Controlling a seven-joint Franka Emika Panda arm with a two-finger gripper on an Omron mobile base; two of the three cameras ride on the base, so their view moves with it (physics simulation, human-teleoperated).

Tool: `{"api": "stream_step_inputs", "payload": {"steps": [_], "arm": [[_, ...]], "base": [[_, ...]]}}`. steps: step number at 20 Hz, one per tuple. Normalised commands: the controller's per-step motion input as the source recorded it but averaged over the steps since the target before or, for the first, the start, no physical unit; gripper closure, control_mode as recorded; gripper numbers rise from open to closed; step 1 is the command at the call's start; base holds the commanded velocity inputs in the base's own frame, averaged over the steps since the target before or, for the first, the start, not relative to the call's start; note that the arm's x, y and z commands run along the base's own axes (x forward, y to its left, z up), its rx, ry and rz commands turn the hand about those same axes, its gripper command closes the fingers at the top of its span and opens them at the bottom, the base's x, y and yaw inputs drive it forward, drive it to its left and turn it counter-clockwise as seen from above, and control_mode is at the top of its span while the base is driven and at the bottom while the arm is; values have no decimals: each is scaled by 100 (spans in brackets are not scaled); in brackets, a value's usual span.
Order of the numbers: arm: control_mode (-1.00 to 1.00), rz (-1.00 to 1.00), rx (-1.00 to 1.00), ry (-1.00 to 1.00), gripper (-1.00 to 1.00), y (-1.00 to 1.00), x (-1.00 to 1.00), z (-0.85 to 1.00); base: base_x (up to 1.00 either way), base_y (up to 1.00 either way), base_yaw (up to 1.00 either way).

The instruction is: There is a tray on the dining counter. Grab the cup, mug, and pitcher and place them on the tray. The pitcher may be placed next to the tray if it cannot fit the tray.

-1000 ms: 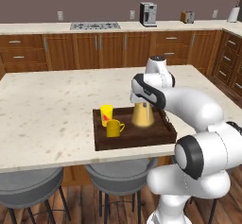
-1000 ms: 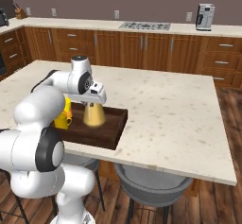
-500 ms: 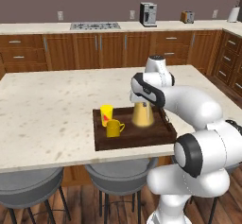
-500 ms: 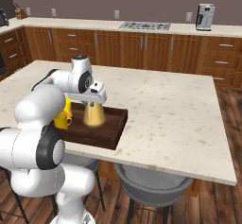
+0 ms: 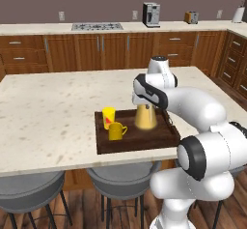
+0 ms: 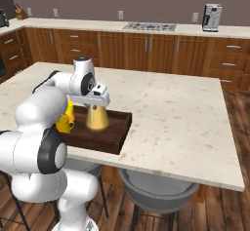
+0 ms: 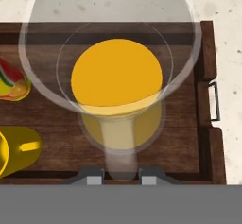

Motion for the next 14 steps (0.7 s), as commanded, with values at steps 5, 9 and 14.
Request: {"api": "stream_step_inputs", "payload": {"steps": [5, 9, 14], "arm": [[-100, 0, 0, 0, -100, 0, 0, 0], [-100, 0, 0, 0, -100, 0, 0, 0], [-100, 0, 0, 0, -100, 0, 0, 0]], "base": [[0, 0, 0], [0, 0, 0], [0, 0, 0]]}}
